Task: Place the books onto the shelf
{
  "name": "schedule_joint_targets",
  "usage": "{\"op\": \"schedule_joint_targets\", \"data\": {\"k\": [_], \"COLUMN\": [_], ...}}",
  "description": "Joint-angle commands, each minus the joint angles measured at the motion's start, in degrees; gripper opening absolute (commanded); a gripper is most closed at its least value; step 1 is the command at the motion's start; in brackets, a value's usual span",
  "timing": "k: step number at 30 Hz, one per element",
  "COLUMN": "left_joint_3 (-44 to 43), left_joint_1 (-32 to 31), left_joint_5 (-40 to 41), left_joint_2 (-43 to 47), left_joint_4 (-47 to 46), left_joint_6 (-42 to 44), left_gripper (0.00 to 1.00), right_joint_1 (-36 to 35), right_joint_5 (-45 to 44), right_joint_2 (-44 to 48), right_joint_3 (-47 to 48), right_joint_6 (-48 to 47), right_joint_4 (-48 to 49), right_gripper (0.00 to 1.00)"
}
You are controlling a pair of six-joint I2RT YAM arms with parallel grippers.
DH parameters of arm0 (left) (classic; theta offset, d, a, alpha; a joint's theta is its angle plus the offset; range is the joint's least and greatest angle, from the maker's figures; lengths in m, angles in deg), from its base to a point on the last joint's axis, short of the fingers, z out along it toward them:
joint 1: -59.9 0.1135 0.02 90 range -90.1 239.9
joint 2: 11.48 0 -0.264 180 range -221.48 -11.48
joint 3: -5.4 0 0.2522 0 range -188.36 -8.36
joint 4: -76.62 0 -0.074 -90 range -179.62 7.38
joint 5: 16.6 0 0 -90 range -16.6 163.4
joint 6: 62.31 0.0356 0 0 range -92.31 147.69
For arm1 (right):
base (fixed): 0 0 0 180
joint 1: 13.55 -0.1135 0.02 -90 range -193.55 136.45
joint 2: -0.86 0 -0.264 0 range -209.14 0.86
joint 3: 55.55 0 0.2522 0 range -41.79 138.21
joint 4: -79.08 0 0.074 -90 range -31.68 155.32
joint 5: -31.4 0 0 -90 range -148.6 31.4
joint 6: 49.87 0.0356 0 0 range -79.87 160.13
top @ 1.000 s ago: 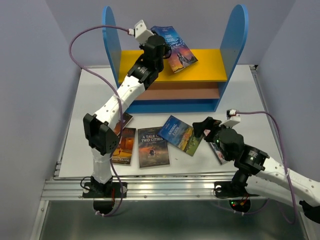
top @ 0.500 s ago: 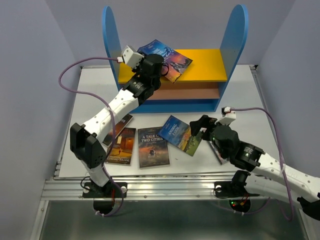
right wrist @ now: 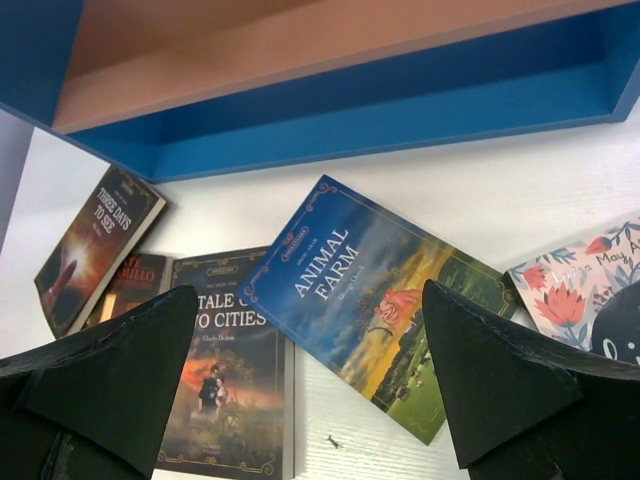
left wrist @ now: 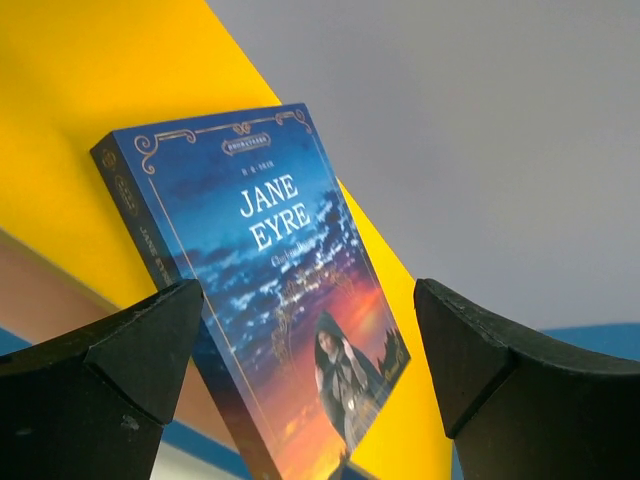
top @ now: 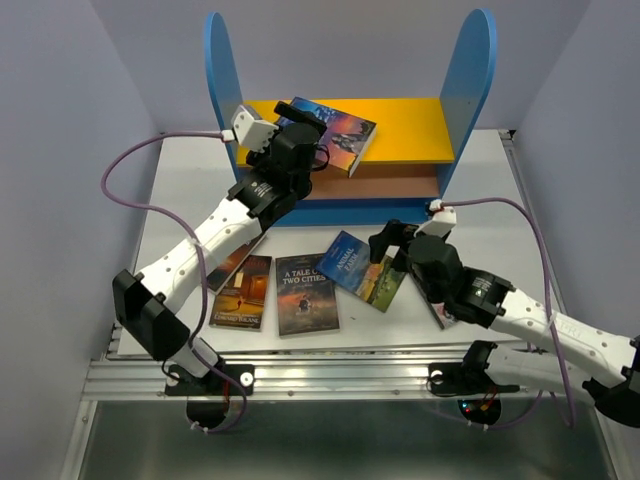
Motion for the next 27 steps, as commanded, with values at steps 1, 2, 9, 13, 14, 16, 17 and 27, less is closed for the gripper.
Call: {"op": "schedule_joint_targets", "data": {"k": [1, 2, 9, 13, 14, 16, 17, 27], "left_joint_3": [2.21, 2.82, 2.57, 6.86, 9.74, 12.48, 13.63, 21.81], "left_joint_1": [-2.01, -2.53, -3.07, -3.24, -3.24, -3.24, -3.24, 0.60], "left_joint_5": [-1.45, -2.34, -17.27, -24.14, -24.40, -22.66, -22.13, -13.68], "left_joint_2": [4.79, 5.32, 9.45, 16.12, 17.87, 23.22, 24.99, 37.14], "left_joint_4": [-0.84, -0.75, 1.35, 4.61, 5.57, 7.85, 9.00, 21.48], "left_joint_6": [5.29, 7.04, 28.13, 32.80, 32.55, 32.37, 32.45, 24.99], "left_gripper": [0.99, 0.99, 0.99, 0.99, 0.99, 0.99, 0.99, 0.99], "right_joint_1": [-0.26, -0.26, 4.31, 11.06, 14.65, 17.65, 17.67, 24.26], "right_joint_5": [-0.79, 0.60, 2.47, 3.15, 6.38, 8.60, 8.61, 17.40], "right_joint_2": [-3.26, -4.41, -16.88, -23.48, -25.93, -29.35, -29.38, -42.55], "right_joint_3": [7.18, 8.58, 26.24, 36.44, 39.77, 43.21, 43.23, 56.67], "right_joint_6": [-2.60, -3.57, -10.16, -14.04, -14.56, -16.48, -17.37, -22.21], "right_joint_4": [-1.17, -1.26, -2.49, -4.60, -5.21, -6.10, -6.27, -11.01], "right_gripper": [1.00, 1.00, 0.81, 0.64, 0.59, 0.51, 0.48, 0.33]}}
